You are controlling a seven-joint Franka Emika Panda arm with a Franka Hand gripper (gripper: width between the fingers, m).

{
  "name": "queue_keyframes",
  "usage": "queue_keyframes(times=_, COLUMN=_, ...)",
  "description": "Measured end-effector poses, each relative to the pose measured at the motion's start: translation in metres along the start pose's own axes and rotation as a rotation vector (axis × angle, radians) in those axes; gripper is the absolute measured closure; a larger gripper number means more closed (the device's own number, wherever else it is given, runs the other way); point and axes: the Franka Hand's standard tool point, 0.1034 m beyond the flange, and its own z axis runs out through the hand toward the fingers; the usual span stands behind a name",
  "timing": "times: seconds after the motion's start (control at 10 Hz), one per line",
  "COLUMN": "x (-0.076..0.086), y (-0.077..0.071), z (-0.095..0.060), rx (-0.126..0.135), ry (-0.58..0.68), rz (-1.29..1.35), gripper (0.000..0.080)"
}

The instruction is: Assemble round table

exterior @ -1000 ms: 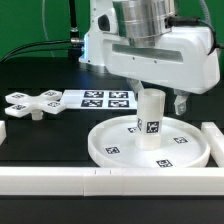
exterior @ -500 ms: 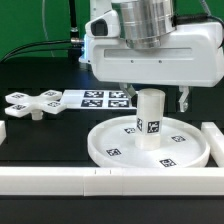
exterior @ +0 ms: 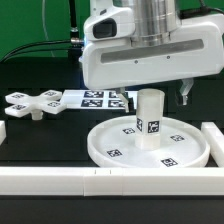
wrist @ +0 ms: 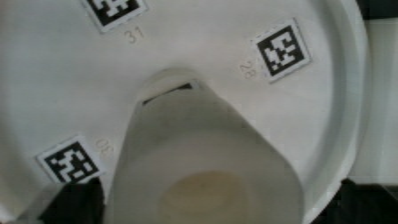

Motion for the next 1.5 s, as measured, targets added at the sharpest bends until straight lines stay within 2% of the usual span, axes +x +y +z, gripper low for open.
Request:
queue_keyframes(times=0.3, x=-0.0001, y=0.0012, z=0.0002, rx=-0.001, ry=0.000, rz=-0.163, gripper=0.0150)
queue_keyframes(times=0.5, x=-0.0010, y=0.0014, z=0.0008, rx=-0.029, ry=-0.016, rz=-0.393, gripper=0.0150)
queue_keyframes(times=0.8, x=-0.0023, y=0.0013, z=0.0040, rx=-0.053, ry=-0.036, rz=-0.704, gripper=0.0150)
queue_keyframes(times=1.2, x=-0.0023, y=0.0069, z=0.0057, rx=-0.071, ry=-0.040, rz=-1.015, gripper=0.0150)
queue_keyframes(times=1.5, x=-0.0034, y=0.0036, z=0.0088, rx=-0.112, ry=-0.094, rz=-1.332, gripper=0.0150)
